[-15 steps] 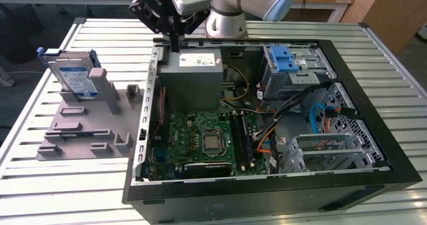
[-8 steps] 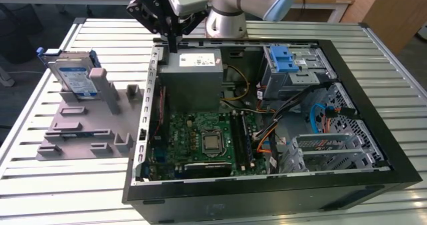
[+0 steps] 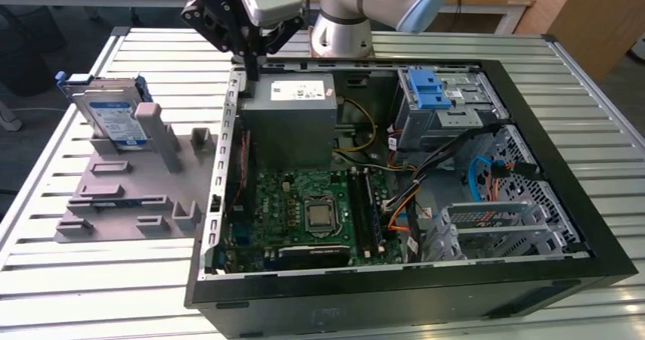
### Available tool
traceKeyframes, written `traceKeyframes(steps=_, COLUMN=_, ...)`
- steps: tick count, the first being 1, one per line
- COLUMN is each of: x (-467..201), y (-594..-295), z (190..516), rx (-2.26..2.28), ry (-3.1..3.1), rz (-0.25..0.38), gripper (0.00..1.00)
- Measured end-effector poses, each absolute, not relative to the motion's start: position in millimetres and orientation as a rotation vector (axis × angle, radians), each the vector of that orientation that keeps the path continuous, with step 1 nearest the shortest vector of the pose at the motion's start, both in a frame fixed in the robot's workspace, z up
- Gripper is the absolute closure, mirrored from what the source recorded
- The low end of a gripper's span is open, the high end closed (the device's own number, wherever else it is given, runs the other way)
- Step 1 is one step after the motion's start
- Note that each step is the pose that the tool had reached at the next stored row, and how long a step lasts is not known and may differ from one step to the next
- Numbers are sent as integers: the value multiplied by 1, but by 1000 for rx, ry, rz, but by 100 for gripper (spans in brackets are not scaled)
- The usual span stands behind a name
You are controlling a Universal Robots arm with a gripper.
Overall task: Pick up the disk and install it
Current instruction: 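Reach for the disk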
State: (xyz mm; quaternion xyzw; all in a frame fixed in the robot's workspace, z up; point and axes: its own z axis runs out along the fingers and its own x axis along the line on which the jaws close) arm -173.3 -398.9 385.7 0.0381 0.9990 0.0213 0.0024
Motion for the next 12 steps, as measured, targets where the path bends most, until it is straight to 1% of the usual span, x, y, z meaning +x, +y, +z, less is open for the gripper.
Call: traceKeyframes(steps=12, x=-187, y=-399, z=384, rx=120, ry=3138, rz=67, gripper=89)
